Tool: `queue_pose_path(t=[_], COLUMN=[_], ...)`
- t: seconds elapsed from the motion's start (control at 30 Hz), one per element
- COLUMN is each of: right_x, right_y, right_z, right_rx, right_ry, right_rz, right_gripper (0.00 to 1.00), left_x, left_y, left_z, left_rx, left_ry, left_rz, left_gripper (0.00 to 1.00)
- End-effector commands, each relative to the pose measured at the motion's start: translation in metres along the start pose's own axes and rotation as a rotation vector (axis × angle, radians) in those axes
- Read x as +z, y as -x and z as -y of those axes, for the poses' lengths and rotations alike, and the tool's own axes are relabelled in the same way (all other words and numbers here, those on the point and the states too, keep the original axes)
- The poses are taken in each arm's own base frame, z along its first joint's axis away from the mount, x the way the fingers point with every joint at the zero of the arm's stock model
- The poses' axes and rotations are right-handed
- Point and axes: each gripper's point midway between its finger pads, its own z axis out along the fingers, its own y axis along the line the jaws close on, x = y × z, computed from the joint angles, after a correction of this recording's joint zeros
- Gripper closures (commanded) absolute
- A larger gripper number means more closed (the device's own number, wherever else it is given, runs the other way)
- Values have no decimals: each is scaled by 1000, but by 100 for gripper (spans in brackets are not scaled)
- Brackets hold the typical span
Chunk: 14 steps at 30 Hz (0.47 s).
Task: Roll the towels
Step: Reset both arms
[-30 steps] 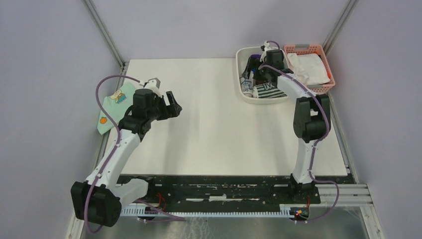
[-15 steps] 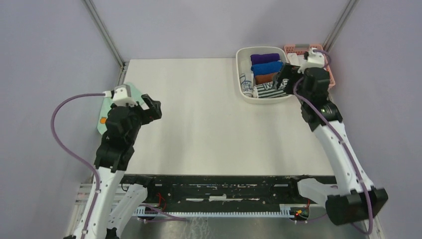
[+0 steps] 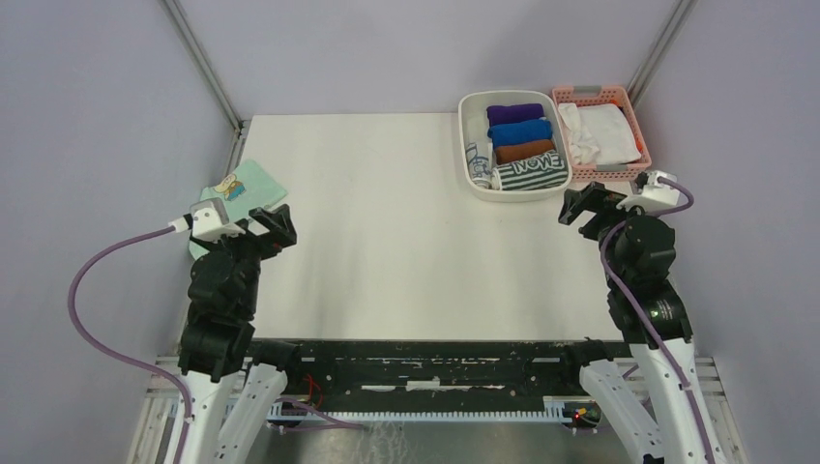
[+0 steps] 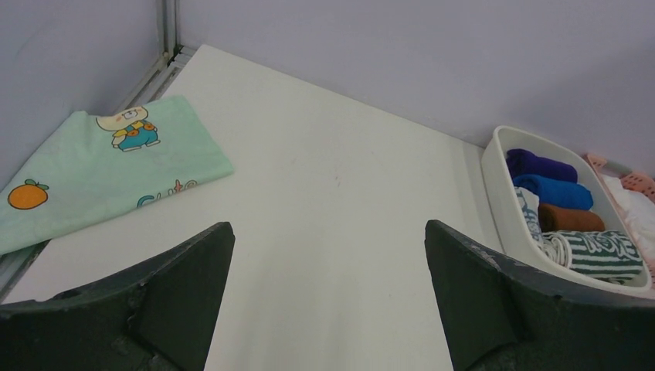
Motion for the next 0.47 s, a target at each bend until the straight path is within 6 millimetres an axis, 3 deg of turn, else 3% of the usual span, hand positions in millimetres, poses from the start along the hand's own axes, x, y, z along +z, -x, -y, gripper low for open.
queue_pose_path(t=[0.0,0.43], right_x=[-2,5], right_y=[-4,-7], right_z=[7,1], right_rx=[-5,-18], right_ry=[-27,-11], right_rz=[6,-18], right_gripper=[0,0], left_x=[8,20], left_y=[6,-11], left_z=[-2,-5], left_rx=[13,34], left_ry=[10,26], left_rz=[65,27], left_gripper=[1,1])
